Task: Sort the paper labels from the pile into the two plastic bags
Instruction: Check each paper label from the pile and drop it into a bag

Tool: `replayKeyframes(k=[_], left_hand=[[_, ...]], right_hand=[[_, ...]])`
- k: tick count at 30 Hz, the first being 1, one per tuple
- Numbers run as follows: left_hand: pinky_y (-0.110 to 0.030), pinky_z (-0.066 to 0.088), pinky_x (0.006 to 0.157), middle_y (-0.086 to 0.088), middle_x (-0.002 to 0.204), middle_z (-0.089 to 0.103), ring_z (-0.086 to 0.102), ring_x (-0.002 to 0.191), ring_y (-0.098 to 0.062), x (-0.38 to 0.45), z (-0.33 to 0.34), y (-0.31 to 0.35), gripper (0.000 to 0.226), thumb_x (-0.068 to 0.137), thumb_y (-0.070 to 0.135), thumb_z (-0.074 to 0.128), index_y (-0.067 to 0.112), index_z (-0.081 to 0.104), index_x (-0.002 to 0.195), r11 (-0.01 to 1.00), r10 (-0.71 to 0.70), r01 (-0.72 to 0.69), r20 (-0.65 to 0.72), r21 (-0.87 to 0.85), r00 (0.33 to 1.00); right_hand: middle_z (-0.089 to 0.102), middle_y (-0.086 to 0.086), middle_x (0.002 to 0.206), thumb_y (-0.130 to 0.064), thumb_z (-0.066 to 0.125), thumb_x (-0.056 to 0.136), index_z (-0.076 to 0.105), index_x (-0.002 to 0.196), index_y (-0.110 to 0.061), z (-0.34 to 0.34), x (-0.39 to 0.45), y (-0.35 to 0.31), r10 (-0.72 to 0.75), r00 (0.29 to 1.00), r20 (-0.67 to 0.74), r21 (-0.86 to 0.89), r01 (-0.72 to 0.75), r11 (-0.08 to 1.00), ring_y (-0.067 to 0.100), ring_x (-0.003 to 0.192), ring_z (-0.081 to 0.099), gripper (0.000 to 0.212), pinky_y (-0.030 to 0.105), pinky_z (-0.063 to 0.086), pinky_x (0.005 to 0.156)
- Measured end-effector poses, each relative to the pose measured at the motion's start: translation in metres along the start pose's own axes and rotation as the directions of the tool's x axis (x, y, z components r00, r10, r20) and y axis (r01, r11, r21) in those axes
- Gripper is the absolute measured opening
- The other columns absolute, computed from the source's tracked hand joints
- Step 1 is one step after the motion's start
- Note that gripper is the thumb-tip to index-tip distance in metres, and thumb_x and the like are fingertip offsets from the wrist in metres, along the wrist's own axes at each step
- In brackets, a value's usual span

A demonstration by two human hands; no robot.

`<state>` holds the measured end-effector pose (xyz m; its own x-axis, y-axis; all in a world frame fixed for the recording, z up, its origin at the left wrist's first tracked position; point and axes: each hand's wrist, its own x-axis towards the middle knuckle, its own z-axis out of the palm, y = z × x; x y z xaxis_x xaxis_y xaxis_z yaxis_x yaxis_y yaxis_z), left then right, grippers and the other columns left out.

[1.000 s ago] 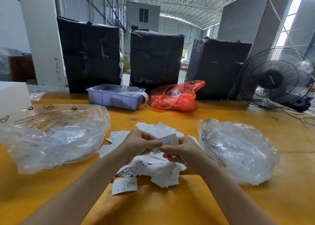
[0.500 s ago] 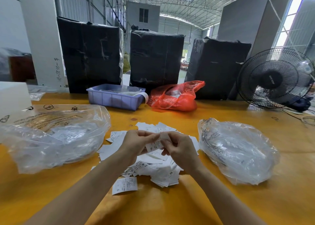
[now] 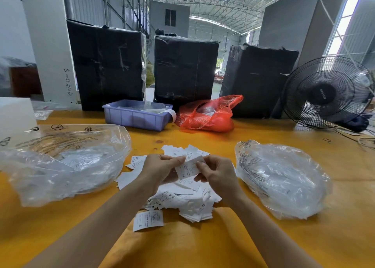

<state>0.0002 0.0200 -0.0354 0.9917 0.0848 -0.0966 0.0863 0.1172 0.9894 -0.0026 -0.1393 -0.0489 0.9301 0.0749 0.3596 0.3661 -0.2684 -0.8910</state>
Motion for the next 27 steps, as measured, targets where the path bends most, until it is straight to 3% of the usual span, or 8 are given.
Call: replayKeyframes(k=[3, 7, 13, 17, 23, 27], left_hand=[[-0.02, 0.054, 0.048, -0.014, 0.072, 0.073, 0.069, 0.055, -0.015, 0.0, -0.002, 0.001, 0.021, 0.077, 0.014, 0.076, -0.004, 0.071, 0.088, 0.999, -0.025, 0.025, 0.03, -0.026, 0.999], [-0.022, 0.058, 0.056, -0.016, 0.078, 0.074, 0.071, 0.062, -0.018, 0.0, -0.005, 0.001, 0.016, 0.074, 0.002, 0.075, -0.004, 0.069, 0.088, 0.996, -0.023, 0.029, 0.076, -0.086, 0.997], [-0.023, 0.058, 0.058, -0.018, 0.079, 0.073, 0.072, 0.062, -0.02, 0.0, -0.003, 0.001, 0.02, 0.072, 0.001, 0.075, -0.004, 0.069, 0.09, 0.994, -0.027, 0.036, 0.092, -0.101, 0.995], [-0.022, 0.058, 0.058, -0.016, 0.08, 0.074, 0.072, 0.063, -0.018, -0.001, -0.002, 0.0, 0.019, 0.074, 0.005, 0.075, -0.002, 0.069, 0.09, 0.997, -0.013, 0.021, 0.108, -0.074, 0.994], [-0.022, 0.058, 0.057, -0.016, 0.078, 0.074, 0.072, 0.064, -0.018, -0.001, -0.002, 0.0, 0.011, 0.076, 0.006, 0.074, 0.002, 0.071, 0.086, 0.998, 0.001, 0.006, 0.113, -0.063, 0.994], [-0.021, 0.057, 0.055, -0.016, 0.079, 0.074, 0.072, 0.064, -0.019, 0.0, -0.003, 0.001, 0.013, 0.076, 0.007, 0.074, 0.001, 0.07, 0.087, 0.997, 0.005, 0.003, 0.101, -0.075, 0.995]], right_hand=[[0.069, 0.013, 0.076, -0.004, 0.058, 0.091, 0.064, 0.087, -0.005, -0.003, 0.001, -0.002, 0.011, 0.985, -0.172, 0.13, 0.012, 0.991, 0.014, 0.056, 0.068, 0.007, 0.023, 0.054, 0.054], [0.07, 0.006, 0.079, 0.0, 0.063, 0.086, 0.062, 0.09, -0.004, -0.008, 0.001, -0.005, 0.017, 0.956, -0.291, 0.25, 0.059, 0.966, 0.014, 0.062, 0.071, 0.006, 0.018, 0.055, 0.057], [0.07, 0.011, 0.084, 0.003, 0.067, 0.082, 0.062, 0.093, -0.002, -0.008, 0.001, -0.006, -0.044, 0.961, -0.274, 0.167, 0.093, 0.982, 0.017, 0.068, 0.071, 0.013, 0.023, 0.057, 0.063], [0.07, 0.006, 0.082, 0.003, 0.068, 0.082, 0.061, 0.086, -0.011, -0.005, -0.001, -0.006, -0.101, 0.963, -0.25, 0.093, 0.127, 0.987, 0.015, 0.069, 0.071, 0.017, 0.024, 0.058, 0.063], [0.07, 0.008, 0.082, 0.001, 0.07, 0.08, 0.062, 0.085, -0.007, -0.001, -0.002, -0.001, -0.165, 0.959, -0.231, -0.056, 0.156, 0.986, 0.02, 0.074, 0.071, 0.013, 0.041, 0.059, 0.067], [0.071, 0.01, 0.082, 0.002, 0.069, 0.08, 0.06, 0.081, -0.011, 0.002, -0.004, -0.002, -0.172, 0.97, -0.171, -0.066, 0.163, 0.984, 0.018, 0.071, 0.071, 0.016, 0.039, 0.059, 0.064]])
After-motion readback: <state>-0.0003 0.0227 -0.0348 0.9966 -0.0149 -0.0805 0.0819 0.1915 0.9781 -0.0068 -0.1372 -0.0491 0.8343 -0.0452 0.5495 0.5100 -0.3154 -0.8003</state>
